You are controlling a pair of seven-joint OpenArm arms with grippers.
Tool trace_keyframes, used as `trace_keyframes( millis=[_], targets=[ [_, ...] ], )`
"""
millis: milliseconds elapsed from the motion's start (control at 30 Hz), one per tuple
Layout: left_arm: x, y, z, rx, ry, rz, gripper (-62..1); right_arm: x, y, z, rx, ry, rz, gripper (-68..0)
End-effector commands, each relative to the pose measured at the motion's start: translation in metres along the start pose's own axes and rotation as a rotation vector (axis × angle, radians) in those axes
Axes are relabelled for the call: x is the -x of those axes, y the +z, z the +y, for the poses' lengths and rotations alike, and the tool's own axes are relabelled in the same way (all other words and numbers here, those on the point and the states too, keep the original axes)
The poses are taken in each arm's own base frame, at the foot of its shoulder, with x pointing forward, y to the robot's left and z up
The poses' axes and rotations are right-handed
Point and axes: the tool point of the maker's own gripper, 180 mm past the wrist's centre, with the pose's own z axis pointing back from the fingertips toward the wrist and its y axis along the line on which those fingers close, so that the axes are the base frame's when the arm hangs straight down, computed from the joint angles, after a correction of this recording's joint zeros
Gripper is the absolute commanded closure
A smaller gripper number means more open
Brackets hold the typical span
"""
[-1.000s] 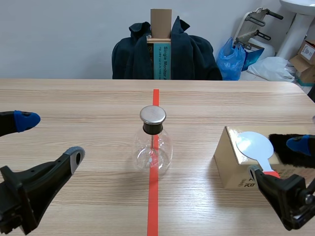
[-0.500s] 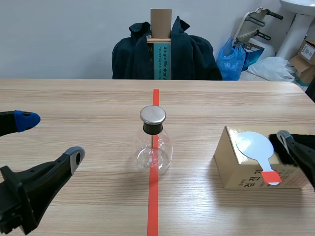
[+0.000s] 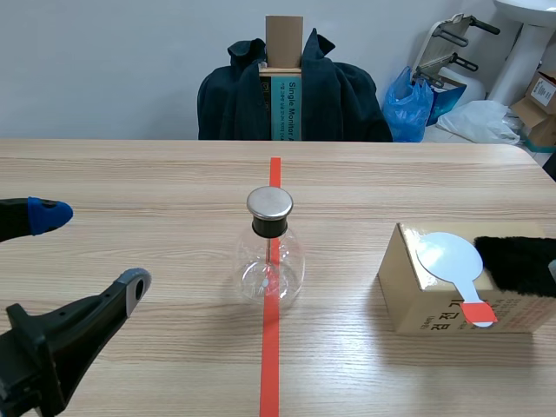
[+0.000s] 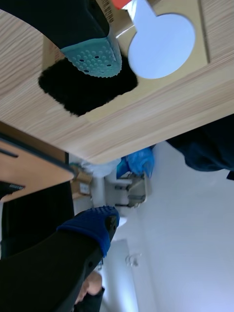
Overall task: Do the electroscope experiment.
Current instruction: 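Pick up the white charging plate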
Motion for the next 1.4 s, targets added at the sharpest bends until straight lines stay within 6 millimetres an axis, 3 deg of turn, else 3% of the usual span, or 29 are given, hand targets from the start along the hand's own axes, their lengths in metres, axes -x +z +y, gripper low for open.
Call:
trace_keyframes(
  millis=[0, 200, 367, 767, 1100, 1367],
  targets=[
    [-0.011, -0.001, -0.002, 0.005, 0.0, -0.036, -62.3, 0.006, 0.001, -0.007, 0.052, 0.028, 0.024, -53.8],
    [-0.012, -0.001, -0.002, 0.005, 0.0, -0.04, -62.3, 0.03, 0.018, 0.019, 0.036, 0.171, 0.113, -53.8],
    [-0.012, -0.001, -0.002, 0.005, 0.0, -0.043, -62.3, 0.034, 0.025, 0.044, 0.002, 0.229, 0.103, -53.8],
    [-0.012, -0.001, -0.002, 0.005, 0.0, -0.043, -62.3, 0.05, -0.007, 0.09, -0.005, 0.302, 0.159, -53.8],
    [-0.012, -0.001, -0.002, 0.005, 0.0, -0.044, -62.3, 0.037, -0.033, 0.099, 0.051, 0.312, 0.121, -55.2],
    [-0.014, -0.002, -0.002, 0.005, -0.003, -0.048, -62.3, 0.02, -0.041, 0.109, 0.042, 0.303, 0.078, -55.2]
  ],
)
